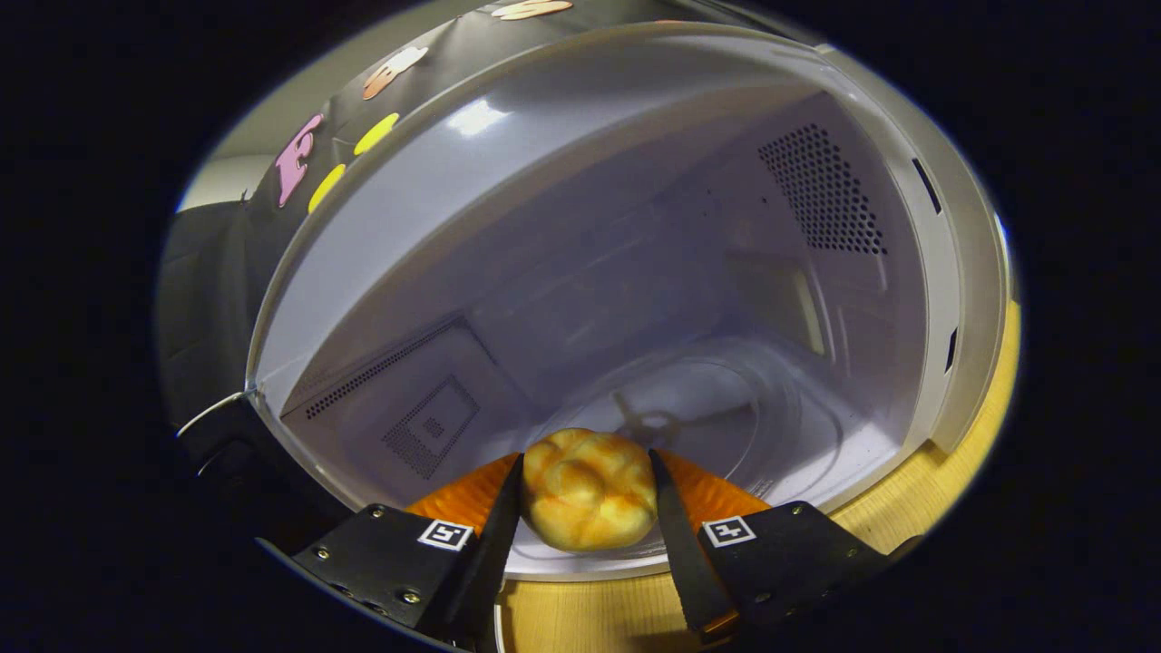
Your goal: Open the microwave, put the food inside, and close the microwave door.
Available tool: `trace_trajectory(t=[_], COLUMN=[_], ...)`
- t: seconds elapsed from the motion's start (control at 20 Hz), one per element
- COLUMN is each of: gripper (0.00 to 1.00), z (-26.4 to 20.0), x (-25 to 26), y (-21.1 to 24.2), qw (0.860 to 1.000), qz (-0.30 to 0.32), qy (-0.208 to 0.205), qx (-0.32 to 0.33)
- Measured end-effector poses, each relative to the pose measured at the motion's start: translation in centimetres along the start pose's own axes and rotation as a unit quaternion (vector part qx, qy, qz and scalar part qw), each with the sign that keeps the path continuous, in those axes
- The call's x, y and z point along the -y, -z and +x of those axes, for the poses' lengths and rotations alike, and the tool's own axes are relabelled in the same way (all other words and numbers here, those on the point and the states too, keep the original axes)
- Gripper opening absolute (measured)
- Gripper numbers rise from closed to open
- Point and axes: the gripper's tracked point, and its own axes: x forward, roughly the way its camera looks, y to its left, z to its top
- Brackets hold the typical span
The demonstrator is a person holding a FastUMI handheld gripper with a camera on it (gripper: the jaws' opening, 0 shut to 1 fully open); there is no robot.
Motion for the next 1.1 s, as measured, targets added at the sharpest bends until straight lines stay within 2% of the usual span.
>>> trace_trajectory(t=[0.1, 0.3, 0.45, 0.65, 0.85, 1.1], gripper=[0.77, 0.85, 0.96, 0.96, 0.96, 0.96], z=[0.1, 0.4, 0.4, -0.1, -1.4, -3.8], x=[0.1, 0.8, 0.4, 0.0, -1.7, -3.8], y=[-0.4, -0.7, -0.8, -1.6, -2.8, -3.5], qw=[1.0, 1.0, 1.0, 0.999, 0.997, 0.997], qz=[0.008, 0.003, -0.001, -0.021, -0.04, -0.037], qy=[-0.003, 0.008, 0.004, 0.005, -0.013, -0.045], qx=[0.003, 0.008, 0.015, 0.033, 0.06, 0.053])
